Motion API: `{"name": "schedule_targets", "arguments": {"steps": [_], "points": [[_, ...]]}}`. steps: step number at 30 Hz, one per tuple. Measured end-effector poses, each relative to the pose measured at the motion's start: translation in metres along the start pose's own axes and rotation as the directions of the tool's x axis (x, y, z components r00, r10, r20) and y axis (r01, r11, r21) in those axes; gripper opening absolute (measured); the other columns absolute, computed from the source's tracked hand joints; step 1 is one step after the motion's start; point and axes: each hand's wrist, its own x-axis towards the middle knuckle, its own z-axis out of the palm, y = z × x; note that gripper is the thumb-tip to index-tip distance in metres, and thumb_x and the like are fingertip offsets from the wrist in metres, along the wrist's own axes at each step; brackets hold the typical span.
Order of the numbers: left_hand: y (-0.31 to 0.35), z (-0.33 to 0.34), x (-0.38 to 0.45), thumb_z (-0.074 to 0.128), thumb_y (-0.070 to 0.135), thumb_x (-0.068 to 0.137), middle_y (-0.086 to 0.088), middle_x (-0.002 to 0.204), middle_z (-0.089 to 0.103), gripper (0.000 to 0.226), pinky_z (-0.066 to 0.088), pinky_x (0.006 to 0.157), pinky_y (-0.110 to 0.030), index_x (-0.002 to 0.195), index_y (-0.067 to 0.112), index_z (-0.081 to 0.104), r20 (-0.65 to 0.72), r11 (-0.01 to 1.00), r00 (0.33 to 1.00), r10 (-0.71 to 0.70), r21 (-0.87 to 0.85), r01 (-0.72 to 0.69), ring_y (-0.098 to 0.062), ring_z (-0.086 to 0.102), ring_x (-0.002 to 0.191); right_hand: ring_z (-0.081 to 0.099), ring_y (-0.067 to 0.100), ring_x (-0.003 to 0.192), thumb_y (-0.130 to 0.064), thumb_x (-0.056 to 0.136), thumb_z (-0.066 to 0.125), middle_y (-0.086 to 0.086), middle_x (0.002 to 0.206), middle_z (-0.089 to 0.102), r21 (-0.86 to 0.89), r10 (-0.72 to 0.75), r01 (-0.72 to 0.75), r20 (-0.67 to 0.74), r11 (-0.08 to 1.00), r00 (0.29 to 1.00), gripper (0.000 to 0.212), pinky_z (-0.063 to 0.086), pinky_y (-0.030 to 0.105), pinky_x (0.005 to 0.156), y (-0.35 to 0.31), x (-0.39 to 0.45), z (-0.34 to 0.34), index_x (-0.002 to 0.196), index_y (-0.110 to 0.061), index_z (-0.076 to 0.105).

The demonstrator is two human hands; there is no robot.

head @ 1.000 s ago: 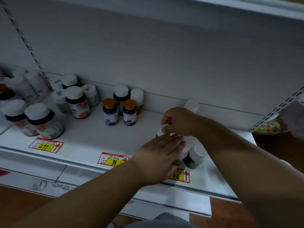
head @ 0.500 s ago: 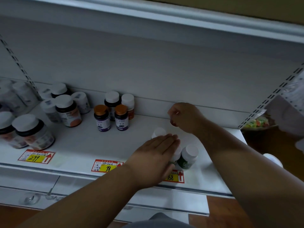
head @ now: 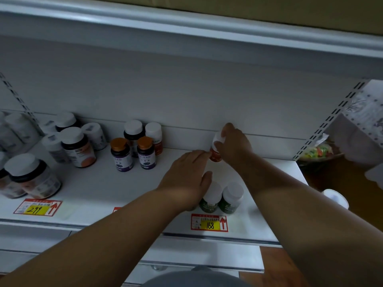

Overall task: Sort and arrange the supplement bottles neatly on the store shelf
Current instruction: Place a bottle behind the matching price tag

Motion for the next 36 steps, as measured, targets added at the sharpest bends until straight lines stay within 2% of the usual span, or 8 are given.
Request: {"name": "schedule_targets", "arguments": {"steps": [7,12,15,18,26,31,33,36], "points": [[-0.006,-0.010,-0.014,0.043,0.041,0.098,0.002,0.154,0.029,0.057,0.016,0.114,-0.025,0.150,0.024,0.026,-0.141,0.968,0.977,-0.158,-0.217,0.125,-0.013,0.021,0.141,0.060,0.012,0.089,-0.041,0.089,0.057,-0.005,0.105,0.061,0.408,-0.005,0.061,-0.139,0.911,0.990,0.026,0.047,0.027,0.065,-0.023,-0.039,-0.034,0.111,-0.028,0.051],[-0.012,-0.028,-0.041,0.032,0.068,0.087,0.005,0.145,0.040,0.069,0.033,0.110,-0.040,0.146,0.032,0.032,-0.194,0.884,0.948,-0.253,-0.445,0.145,-0.011,0.035,0.135,0.063,0.014,0.086,-0.041,0.093,0.056,-0.004,0.096,0.061,0.756,-0.026,0.064,-0.061,0.651,0.998,0.021,0.054,0.033,0.072,-0.065,-0.078,-0.046,0.103,-0.023,0.056],[-0.021,-0.044,-0.059,0.033,0.070,0.086,0.010,0.139,0.045,0.070,0.038,0.105,-0.035,0.143,0.030,0.037,-0.195,0.861,0.960,-0.199,-0.502,0.077,-0.006,0.043,0.126,0.063,0.016,0.089,-0.041,0.093,0.054,-0.004,0.097,0.060,0.786,-0.033,0.055,-0.043,0.616,0.999,0.018,0.056,0.039,0.080,-0.096,-0.099,-0.042,0.103,-0.026,0.056],[-0.036,-0.058,-0.077,0.030,0.075,0.086,0.008,0.138,0.049,0.074,0.043,0.102,-0.043,0.142,0.028,0.040,-0.172,0.846,0.978,-0.120,-0.533,0.010,-0.008,0.047,0.126,0.063,0.018,0.087,-0.042,0.091,0.056,-0.005,0.093,0.060,0.791,-0.009,0.042,-0.046,0.611,0.999,0.012,0.057,0.046,0.081,-0.125,-0.118,-0.033,0.097,-0.031,0.056],[-0.087,-0.089,-0.163,0.031,0.078,0.082,0.011,0.130,0.054,0.074,0.045,0.099,-0.041,0.139,0.031,0.044,-0.188,0.834,0.944,-0.272,-0.536,0.133,-0.003,0.051,0.119,0.067,0.017,0.080,-0.040,0.090,0.061,-0.003,0.090,0.064,0.817,-0.155,0.089,0.001,0.570,0.988,0.008,0.060,0.039,0.072,-0.197,-0.158,0.012,0.093,-0.032,0.059],[-0.094,-0.111,-0.237,0.035,0.065,0.088,0.020,0.120,0.056,0.054,0.040,0.090,-0.013,0.130,0.035,0.049,-0.367,0.825,0.816,-0.447,-0.521,0.218,0.003,0.052,0.114,0.066,0.012,0.076,-0.045,0.085,0.062,-0.005,0.083,0.068,0.866,-0.427,0.109,0.128,0.487,0.895,0.014,0.057,0.039,0.075,-0.257,-0.185,0.047,0.091,-0.032,0.064],[-0.095,-0.119,-0.267,0.034,0.067,0.086,0.022,0.120,0.056,0.052,0.041,0.091,-0.017,0.128,0.039,0.048,-0.385,0.807,0.761,-0.522,-0.510,0.296,0.004,0.052,0.113,0.065,0.011,0.074,-0.047,0.081,0.062,-0.005,0.080,0.067,0.885,-0.498,0.084,0.176,0.457,0.849,0.016,0.056,0.040,0.073,-0.279,-0.201,0.058,0.088,-0.033,0.064],[-0.101,-0.133,-0.308,0.033,0.068,0.086,0.016,0.120,0.059,0.062,0.045,0.094,-0.034,0.132,0.030,0.051,-0.415,0.792,0.705,-0.574,-0.498,0.352,-0.002,0.054,0.113,0.068,0.021,0.082,-0.050,0.078,0.062,0.001,0.086,0.069,0.893,-0.591,0.084,0.221,0.443,0.776,0.017,0.057,0.048,0.079,-0.314,-0.229,0.074,0.086,-0.035,0.064]]}}
